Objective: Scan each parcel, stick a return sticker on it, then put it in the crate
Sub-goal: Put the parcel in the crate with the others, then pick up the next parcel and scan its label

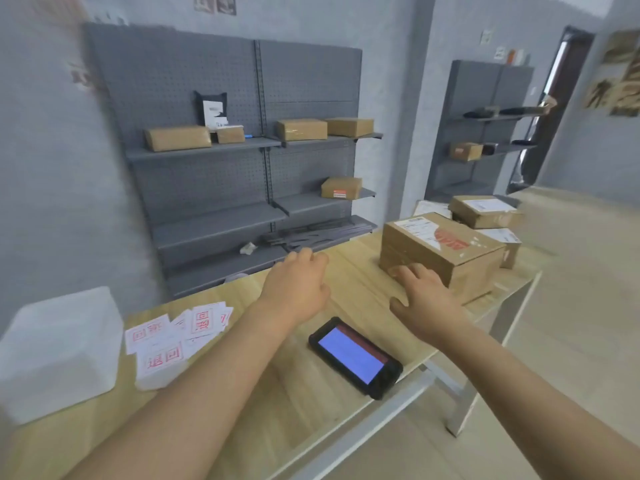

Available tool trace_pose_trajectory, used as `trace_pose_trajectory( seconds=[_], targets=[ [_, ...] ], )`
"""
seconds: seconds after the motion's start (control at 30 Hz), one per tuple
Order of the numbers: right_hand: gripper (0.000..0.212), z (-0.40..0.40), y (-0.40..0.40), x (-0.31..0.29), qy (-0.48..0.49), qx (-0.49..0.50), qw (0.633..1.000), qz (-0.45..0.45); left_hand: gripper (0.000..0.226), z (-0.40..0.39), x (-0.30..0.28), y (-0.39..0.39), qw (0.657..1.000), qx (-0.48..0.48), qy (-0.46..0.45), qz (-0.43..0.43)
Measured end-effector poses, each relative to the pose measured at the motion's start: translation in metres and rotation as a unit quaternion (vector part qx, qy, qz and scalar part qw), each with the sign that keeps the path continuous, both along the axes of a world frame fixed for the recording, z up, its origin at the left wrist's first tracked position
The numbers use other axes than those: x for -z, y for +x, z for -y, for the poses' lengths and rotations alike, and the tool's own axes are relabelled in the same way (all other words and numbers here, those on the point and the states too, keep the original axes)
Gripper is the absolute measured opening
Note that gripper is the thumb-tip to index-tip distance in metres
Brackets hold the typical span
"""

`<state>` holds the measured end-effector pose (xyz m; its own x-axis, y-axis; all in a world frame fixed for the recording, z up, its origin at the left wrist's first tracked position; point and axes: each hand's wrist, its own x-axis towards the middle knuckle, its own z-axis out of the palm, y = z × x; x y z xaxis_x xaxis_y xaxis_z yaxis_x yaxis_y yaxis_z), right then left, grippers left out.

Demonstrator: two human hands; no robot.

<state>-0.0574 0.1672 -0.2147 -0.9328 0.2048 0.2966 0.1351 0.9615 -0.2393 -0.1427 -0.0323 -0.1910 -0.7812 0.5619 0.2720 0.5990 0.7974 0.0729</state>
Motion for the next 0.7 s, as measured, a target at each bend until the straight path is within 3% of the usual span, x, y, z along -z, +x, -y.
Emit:
trace_pose_trajectory(
  seconds=[0.33, 0.47, 0.6, 0.7],
  targets=[
    [0.038, -0.144, -0.041, -0.012, -0.029, 0.121, 0.991, -0.048, 0.046, -0.158, 0.013, -0.08, 0.99, 0.061, 0.04, 0.122],
    [0.041, -0.2, -0.06, -0.005, -0.046, 0.155, 0.986, -0.039, 0.051, -0.205, 0.026, -0.094, 0.978, 0.029, 0.076, 0.191],
    [0.045, -0.251, -0.086, 0.005, -0.048, 0.164, 0.985, -0.006, 0.067, -0.241, 0.038, -0.101, 0.946, -0.059, 0.135, 0.29],
    [0.055, -0.279, -0.102, 0.011, -0.076, 0.157, 0.984, 0.044, 0.079, -0.26, 0.047, -0.1, 0.893, -0.136, 0.196, 0.381]
  ],
)
